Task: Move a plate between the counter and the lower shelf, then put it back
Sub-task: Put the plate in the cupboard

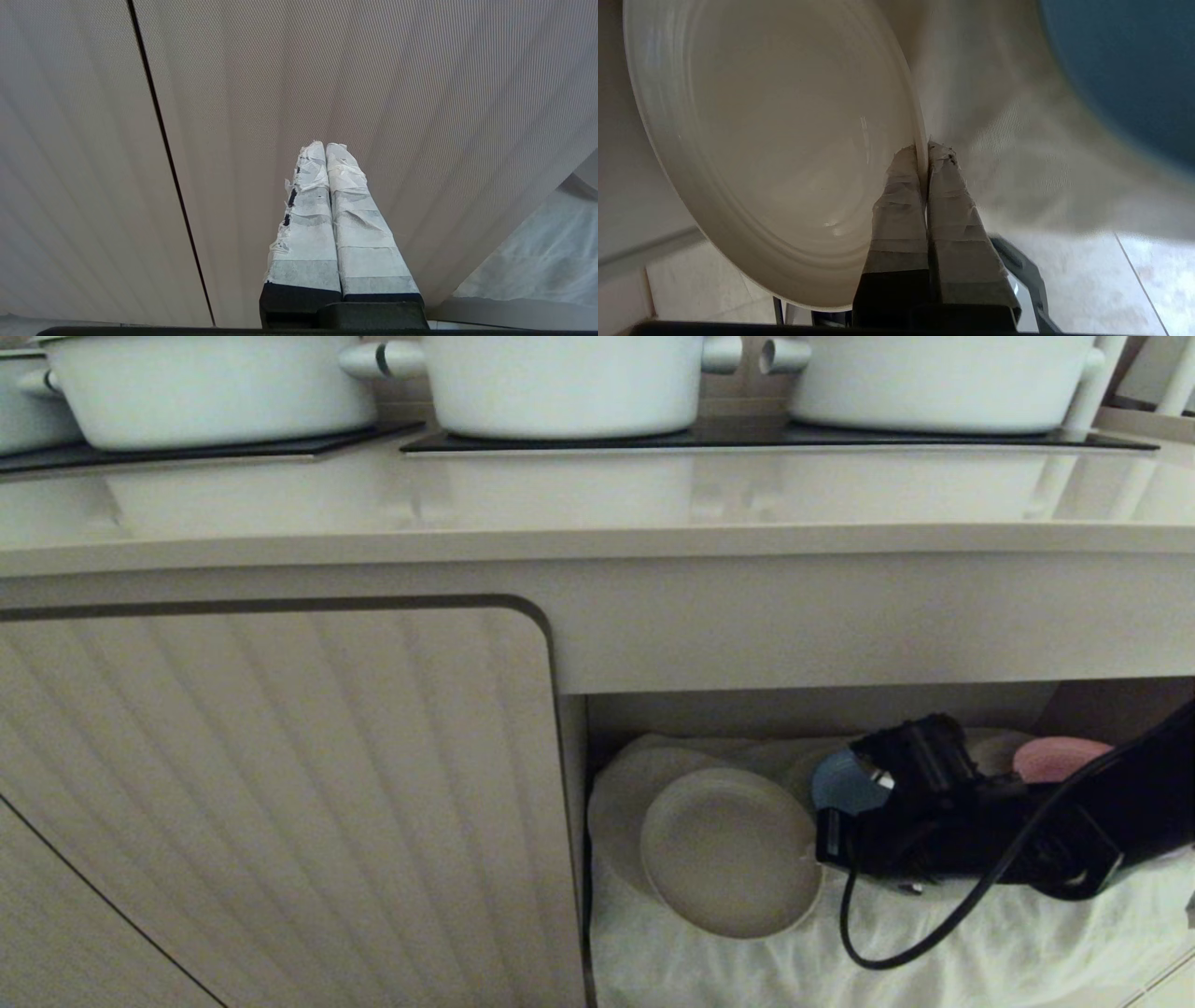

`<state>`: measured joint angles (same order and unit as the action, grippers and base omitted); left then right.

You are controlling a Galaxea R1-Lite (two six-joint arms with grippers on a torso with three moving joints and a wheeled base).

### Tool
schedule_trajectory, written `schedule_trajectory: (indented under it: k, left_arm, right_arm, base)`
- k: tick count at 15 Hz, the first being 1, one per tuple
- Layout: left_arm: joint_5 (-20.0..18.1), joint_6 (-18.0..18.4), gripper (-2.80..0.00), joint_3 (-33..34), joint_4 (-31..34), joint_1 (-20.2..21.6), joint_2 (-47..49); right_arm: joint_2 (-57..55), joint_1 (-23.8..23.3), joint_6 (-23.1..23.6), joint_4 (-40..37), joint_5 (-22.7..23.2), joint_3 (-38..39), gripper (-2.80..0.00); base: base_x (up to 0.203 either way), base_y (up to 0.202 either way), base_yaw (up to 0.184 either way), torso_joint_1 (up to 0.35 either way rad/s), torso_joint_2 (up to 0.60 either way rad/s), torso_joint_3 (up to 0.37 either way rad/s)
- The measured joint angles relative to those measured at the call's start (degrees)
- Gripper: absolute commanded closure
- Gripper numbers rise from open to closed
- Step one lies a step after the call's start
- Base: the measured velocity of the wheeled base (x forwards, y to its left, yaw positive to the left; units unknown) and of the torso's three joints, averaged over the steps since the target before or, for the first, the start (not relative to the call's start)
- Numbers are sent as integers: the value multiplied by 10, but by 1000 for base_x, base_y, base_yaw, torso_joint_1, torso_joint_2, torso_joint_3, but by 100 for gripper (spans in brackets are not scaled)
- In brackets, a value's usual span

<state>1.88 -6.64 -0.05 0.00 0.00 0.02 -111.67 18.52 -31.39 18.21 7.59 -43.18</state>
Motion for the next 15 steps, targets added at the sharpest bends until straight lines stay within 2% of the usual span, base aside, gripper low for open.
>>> schedule_trajectory:
  k: [10,15]
  left_arm:
    - [0,0,0,0,0,0,0]
    - [0,0,0,0,0,0,0]
  right_arm:
    - [-40,4,-12,7,0,-33,0]
    - [-49,3,-48,29,1,-41,0]
  base:
    - [0,0,0,0,0,0]
    - [0,0,0,0,0,0]
